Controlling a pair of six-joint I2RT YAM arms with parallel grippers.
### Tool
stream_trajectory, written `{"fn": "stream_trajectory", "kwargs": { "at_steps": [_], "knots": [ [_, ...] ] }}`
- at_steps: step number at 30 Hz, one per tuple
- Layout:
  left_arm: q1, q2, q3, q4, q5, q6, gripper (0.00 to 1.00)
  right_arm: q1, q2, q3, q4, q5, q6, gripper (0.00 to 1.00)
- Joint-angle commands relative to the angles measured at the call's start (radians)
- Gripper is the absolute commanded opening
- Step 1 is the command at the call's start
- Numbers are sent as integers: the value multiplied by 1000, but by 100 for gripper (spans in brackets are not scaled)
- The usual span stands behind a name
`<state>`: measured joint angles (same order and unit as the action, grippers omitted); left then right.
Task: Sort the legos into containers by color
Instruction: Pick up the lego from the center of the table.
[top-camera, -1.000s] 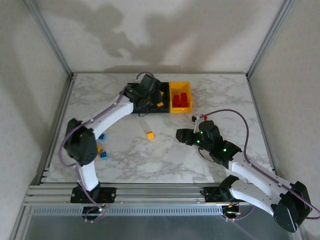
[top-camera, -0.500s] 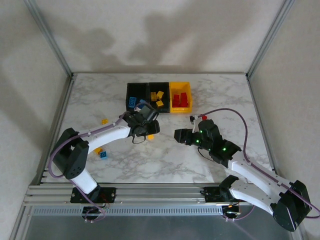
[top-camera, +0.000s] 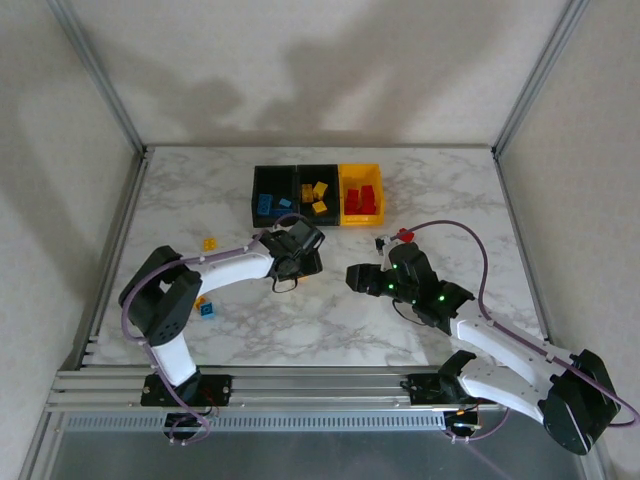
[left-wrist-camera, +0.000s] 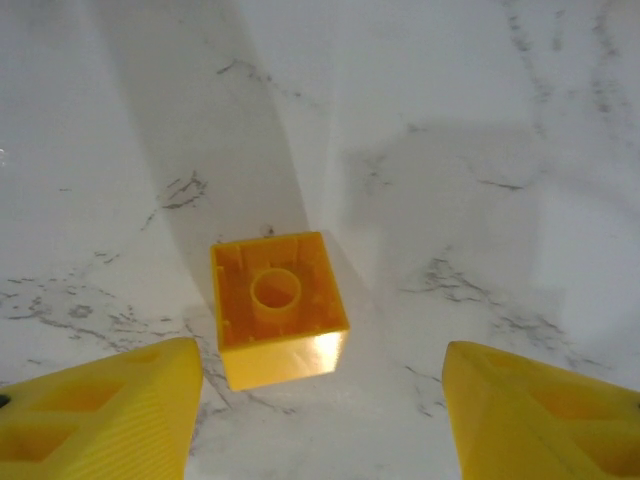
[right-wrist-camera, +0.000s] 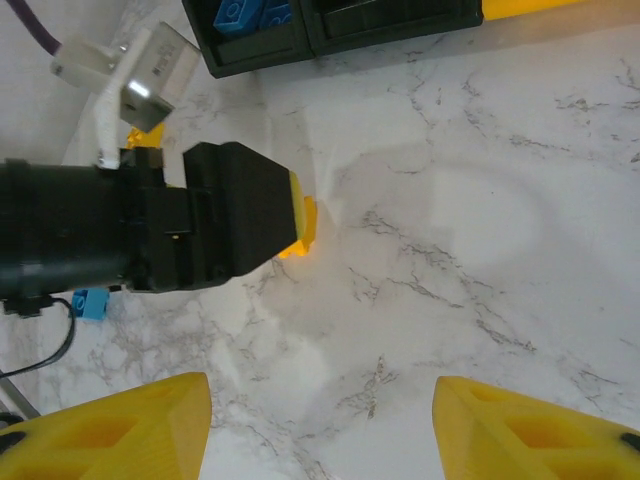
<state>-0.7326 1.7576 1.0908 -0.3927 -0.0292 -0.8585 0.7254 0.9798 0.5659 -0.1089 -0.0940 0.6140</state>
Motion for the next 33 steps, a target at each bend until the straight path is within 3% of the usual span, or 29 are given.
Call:
{"fn": "stream_trajectory", "kwargs": {
  "at_steps": [1, 8, 16, 24, 33],
  "knots": [
    [-8, 34, 1, 1, -50, -13, 63, 8, -9, -6, 11, 19, 1, 60],
    [-8, 90, 30, -3, -92, 3, 51, 8, -31, -13, 9, 23, 3, 59],
    [-7, 63, 47, -26, -106, 29, 25, 8, -45, -18, 4, 31, 3, 59],
    [5, 32, 143, -73, -118, 71, 25, 7, -37, -2, -9, 42, 8, 59],
    [72, 125, 391, -125, -110, 139, 25, -10, -68, 30, -40, 94, 41, 59]
  ]
}}
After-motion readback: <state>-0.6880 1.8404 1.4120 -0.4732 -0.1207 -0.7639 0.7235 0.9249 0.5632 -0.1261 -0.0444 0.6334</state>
